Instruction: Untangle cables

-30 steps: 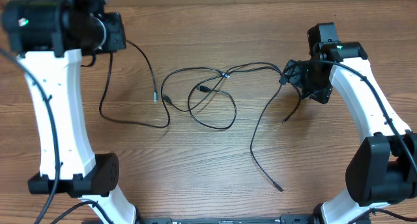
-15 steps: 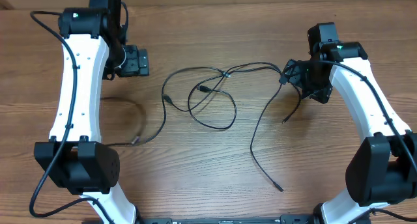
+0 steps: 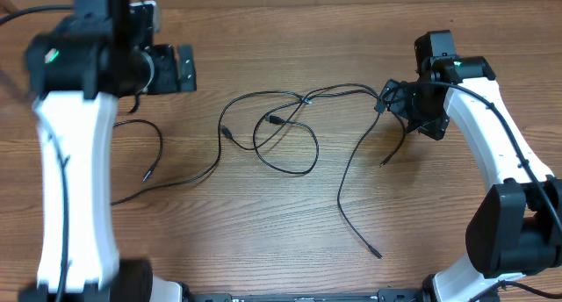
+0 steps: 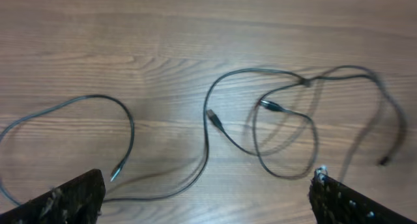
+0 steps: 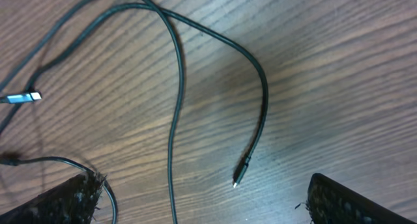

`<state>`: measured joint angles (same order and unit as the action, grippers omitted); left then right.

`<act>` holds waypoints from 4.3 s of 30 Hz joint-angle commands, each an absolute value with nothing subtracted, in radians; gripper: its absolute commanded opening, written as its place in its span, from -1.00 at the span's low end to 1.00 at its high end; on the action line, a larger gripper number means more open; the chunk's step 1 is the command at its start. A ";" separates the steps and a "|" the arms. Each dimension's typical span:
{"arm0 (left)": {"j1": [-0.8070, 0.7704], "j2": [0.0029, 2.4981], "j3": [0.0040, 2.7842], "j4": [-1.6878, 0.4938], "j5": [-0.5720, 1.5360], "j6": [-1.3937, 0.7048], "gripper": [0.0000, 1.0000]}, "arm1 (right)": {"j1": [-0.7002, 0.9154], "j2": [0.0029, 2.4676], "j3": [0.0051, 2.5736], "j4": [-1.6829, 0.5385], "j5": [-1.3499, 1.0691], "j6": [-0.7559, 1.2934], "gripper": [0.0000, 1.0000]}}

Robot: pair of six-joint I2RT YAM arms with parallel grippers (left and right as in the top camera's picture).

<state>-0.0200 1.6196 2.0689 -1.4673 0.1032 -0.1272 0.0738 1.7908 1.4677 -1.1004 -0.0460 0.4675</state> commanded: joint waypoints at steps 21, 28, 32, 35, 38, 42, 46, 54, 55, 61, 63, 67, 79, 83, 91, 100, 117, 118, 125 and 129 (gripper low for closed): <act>-0.139 1.418 1.454 -1.287 0.184 0.017 0.92 | 0.077 1.785 1.465 -1.085 -0.072 0.463 1.00; -0.143 1.420 1.201 -1.150 0.121 0.061 0.89 | 0.077 1.785 1.465 -1.087 -0.073 0.461 1.00; -0.142 1.438 1.055 -1.045 0.029 -0.015 0.87 | 0.077 1.785 1.465 -1.087 -0.084 0.440 1.00; -0.143 1.468 0.969 -0.908 0.011 -0.122 0.81 | 0.077 1.785 1.465 -1.087 -0.084 0.439 1.00; -0.143 1.502 0.928 -0.804 -0.007 -0.124 0.78 | 0.077 1.785 1.465 -1.087 -0.084 0.437 1.00; -0.143 1.555 0.904 -0.707 -0.047 -0.108 0.77 | 0.077 1.785 1.465 -1.091 -0.084 0.424 1.00; -0.143 1.607 0.904 -0.698 -0.087 -0.108 0.71 | 0.077 1.785 1.465 -1.095 -0.084 0.414 1.00; -0.143 1.688 0.904 -0.720 -0.090 -0.109 -0.38 | 0.077 1.785 1.465 -1.090 -0.084 0.410 1.00; -0.142 1.689 0.904 -0.719 -0.093 -0.109 -0.50 | 0.077 1.785 1.465 -1.090 -0.084 0.410 1.00; -0.142 1.688 0.920 -0.691 -0.188 -0.110 -0.92 | 0.077 1.785 1.465 -1.091 -0.084 0.411 1.00; -0.142 1.685 0.954 -0.711 -0.214 -0.113 -0.92 | 0.077 1.785 1.465 -1.095 -0.084 0.411 1.00; -0.132 1.671 1.115 -0.818 -0.246 -0.112 -0.92 | 0.077 1.785 1.465 -1.104 -0.084 0.411 1.00; 0.141 1.658 2.008 -1.041 -0.327 -0.127 -0.91 | 0.077 1.785 1.465 -1.111 -0.085 0.410 1.00; 0.272 1.658 2.175 -1.029 -0.340 -0.218 -0.92 | 0.077 1.785 1.465 -1.113 -0.085 0.411 1.00; 0.432 1.650 2.255 -1.080 -0.344 -0.258 -0.91 | 0.077 1.785 1.465 -1.110 -0.091 0.411 1.00; 0.488 1.655 2.032 -1.112 -0.400 -0.319 -0.91 | 0.077 1.785 1.465 -1.113 -0.092 0.411 1.00; 0.546 1.664 1.706 -0.839 -0.411 -0.408 0.09 | 0.077 1.785 1.465 -1.115 -0.109 0.411 1.00; 0.546 1.664 1.706 -0.840 -0.388 -0.408 0.58 | 0.077 1.785 1.465 -1.115 -0.112 0.411 1.00; 0.532 1.664 1.703 -0.864 -0.328 -0.370 0.99 | 0.077 1.785 1.465 -1.113 -0.130 0.411 1.00; 0.491 1.664 1.703 -0.873 -0.324 -0.310 0.99 | 0.077 1.785 1.465 -1.110 -0.130 0.410 1.00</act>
<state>0.5282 1.6630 1.7077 -0.8677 -0.3485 -0.3668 0.0734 1.7908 1.4662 -1.1152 -0.1242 0.4171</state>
